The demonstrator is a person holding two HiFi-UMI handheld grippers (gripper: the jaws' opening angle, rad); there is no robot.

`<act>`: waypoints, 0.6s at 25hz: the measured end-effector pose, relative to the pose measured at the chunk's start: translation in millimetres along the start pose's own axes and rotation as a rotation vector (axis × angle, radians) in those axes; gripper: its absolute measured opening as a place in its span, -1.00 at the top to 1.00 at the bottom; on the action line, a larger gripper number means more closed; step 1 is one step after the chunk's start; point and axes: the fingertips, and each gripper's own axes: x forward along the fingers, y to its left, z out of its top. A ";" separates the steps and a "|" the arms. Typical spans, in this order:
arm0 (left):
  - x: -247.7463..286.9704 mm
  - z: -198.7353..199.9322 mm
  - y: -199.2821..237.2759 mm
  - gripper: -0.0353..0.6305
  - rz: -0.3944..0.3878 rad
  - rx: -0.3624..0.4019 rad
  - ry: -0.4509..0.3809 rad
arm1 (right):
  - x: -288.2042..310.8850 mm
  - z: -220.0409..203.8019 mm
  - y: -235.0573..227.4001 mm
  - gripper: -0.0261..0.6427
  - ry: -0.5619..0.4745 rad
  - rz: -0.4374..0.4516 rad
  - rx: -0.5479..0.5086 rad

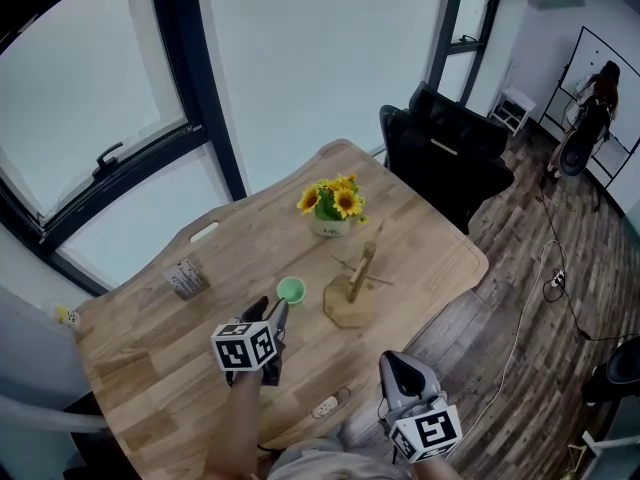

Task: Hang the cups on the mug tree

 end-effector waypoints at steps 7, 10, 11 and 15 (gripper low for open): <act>22.5 -10.1 18.7 0.36 -0.005 -0.054 0.056 | 11.3 -9.3 -6.1 0.92 0.036 -0.003 0.009; 32.3 -16.4 24.8 0.36 -0.018 -0.105 0.080 | 16.2 -10.9 -9.7 0.92 0.043 -0.010 0.013; 35.9 -19.0 26.7 0.36 -0.028 -0.132 0.089 | 18.0 -11.5 -10.8 0.92 0.046 -0.011 0.014; 46.8 -22.2 33.5 0.36 -0.055 -0.213 0.107 | 24.6 -15.3 -12.7 0.92 0.054 -0.013 0.018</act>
